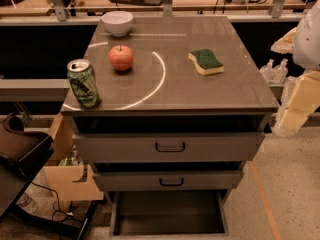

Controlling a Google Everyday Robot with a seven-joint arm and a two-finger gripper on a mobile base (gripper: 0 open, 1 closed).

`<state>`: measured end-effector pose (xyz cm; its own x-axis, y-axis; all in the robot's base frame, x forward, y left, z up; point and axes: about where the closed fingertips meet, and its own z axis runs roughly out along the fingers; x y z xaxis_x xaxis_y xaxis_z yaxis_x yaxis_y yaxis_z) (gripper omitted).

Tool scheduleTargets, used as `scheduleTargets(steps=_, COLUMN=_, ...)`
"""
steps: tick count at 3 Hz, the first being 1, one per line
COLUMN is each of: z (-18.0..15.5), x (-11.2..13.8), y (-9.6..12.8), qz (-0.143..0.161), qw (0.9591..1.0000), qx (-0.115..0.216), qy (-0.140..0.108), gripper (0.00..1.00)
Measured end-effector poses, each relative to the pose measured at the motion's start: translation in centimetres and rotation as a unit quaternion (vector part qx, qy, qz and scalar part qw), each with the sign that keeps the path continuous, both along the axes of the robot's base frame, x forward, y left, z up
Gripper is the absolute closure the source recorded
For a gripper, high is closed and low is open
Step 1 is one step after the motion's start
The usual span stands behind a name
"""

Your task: Close bottom drawer

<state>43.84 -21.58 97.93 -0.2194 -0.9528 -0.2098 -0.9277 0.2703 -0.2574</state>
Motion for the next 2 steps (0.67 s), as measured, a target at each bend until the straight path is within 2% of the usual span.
scheduleTargets(steps=1, z=0.0, x=0.0, y=0.0, qz=0.000, qw=1.0000, qx=0.000, qy=0.000, gripper=0.00)
scheduleTargets(steps=2, z=-2.3, x=-0.6, y=-0.6, qz=-0.003, qw=1.0000, qx=-0.002, qy=-0.001, gripper=0.00)
